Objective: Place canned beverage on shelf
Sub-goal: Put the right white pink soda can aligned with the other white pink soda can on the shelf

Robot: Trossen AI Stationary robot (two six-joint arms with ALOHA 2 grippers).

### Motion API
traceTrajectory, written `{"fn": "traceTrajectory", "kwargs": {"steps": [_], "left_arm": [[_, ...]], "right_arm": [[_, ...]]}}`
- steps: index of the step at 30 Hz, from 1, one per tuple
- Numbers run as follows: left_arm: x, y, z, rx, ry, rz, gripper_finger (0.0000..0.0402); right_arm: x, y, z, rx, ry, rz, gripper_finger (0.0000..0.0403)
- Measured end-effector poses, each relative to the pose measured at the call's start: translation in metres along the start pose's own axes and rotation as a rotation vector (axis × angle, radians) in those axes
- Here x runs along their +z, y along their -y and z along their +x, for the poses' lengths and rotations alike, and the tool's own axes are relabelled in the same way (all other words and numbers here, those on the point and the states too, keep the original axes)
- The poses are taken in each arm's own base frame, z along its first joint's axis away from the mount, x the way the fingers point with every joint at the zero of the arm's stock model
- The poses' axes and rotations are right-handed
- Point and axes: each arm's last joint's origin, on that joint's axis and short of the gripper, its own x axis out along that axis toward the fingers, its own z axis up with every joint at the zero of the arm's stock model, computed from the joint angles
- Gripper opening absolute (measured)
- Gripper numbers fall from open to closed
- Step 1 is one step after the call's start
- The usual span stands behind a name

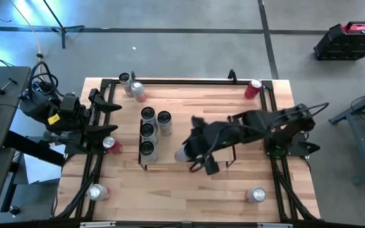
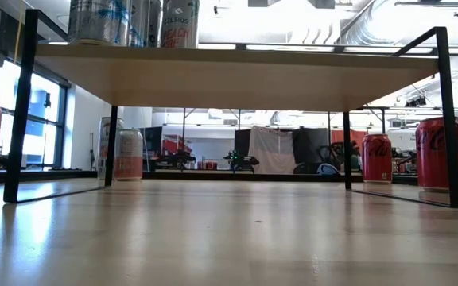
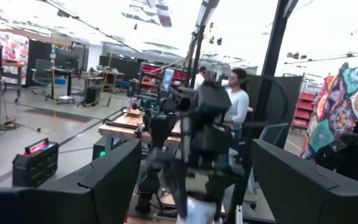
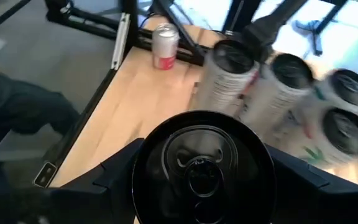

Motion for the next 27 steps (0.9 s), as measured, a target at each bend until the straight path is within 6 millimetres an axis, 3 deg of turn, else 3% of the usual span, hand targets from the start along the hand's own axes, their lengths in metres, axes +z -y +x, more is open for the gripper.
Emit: {"fn": "traceTrajectory", "kwargs": {"steps": [5,11,16,21,27], "left_arm": [[-0.002,0.003,0.003,0.000,-0.003,-0.019,0.0291],[-0.004,0.005,0.005,0.000,-0.009,-0.011,0.0291],[-0.005,0.006,0.006,0.000,-0.014,-0.002,0.0291],[-0.008,0.008,0.008,0.000,-0.026,0.029,0.0291],[-0.010,0.011,0.011,0.000,-0.034,0.046,0.0291]], "right_arm": [[-0.002,0.001,0.028,0.076,-0.021,-0.050,0.0250],[0.006,0.026,0.026,0.088,0.012,-0.050,0.0250],[0.000,0.046,0.031,0.117,-0.037,-0.010,0.0250],[-0.011,0.054,0.048,0.147,-0.116,0.021,0.0250],[-0.013,0.062,0.054,0.126,-0.123,0.023,0.0250]]}}
